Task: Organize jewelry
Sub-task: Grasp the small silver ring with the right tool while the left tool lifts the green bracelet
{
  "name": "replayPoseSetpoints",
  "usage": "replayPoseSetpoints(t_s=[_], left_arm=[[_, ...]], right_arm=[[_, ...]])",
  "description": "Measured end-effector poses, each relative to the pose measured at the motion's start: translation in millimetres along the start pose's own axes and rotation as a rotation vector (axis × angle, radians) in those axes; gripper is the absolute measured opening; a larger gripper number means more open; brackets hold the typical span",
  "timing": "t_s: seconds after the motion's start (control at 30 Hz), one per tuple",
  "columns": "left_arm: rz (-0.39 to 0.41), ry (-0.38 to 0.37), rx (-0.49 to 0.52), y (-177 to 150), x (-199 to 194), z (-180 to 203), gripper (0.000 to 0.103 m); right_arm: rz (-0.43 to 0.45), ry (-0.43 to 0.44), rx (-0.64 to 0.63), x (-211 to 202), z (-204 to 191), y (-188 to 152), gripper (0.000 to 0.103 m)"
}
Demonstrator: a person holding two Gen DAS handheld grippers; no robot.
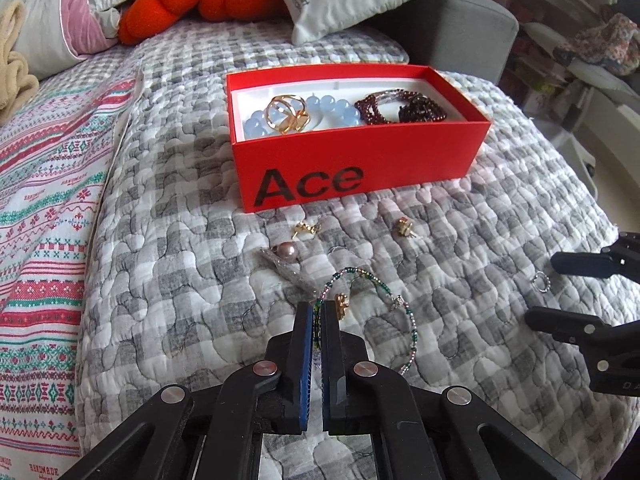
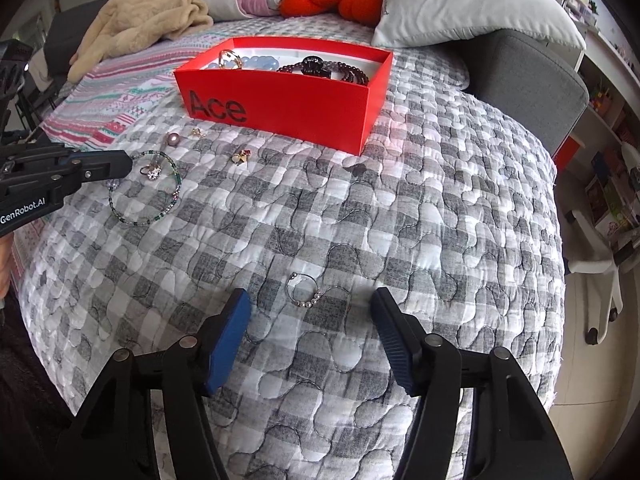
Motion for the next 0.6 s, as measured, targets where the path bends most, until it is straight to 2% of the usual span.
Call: replayPoseSetpoints(t_s=[0.17,0.23,0.47,0.6], left_arm=[[0.016,-0.003,-0.006,5.6,-4.3,1.6,0.000],[0.021,-0.007,-0.005,8.1,-6.1,2.8,0.000],[0.034,-0.011,-0.006,14.1,-8.0,6.8,0.000],[0.039,-0.008,-0.008,16.9,-7.8,7.8,0.000]], right_arm=[[0.001,0.024,-0.019,-0.8,-8.5,3.4,0.042],[0.000,0.029,-0.014,-0.8,-9.8,4.7,0.037],[-0.016,0.064,0.053,1.3,3.4,7.9,0.025],[-0.015,0.052,0.041,0.9,4.4,8.1,0.022]])
Point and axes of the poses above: each gripper's, at about its wrist camera, not at the fingertips, and x roughly the way its jaws point, z to its right, y to its top, the point moved 10 cm from there along x, roughly the way its jaws point, and after that the axes turned 4 degrees about -x, right-handed, at the moved point
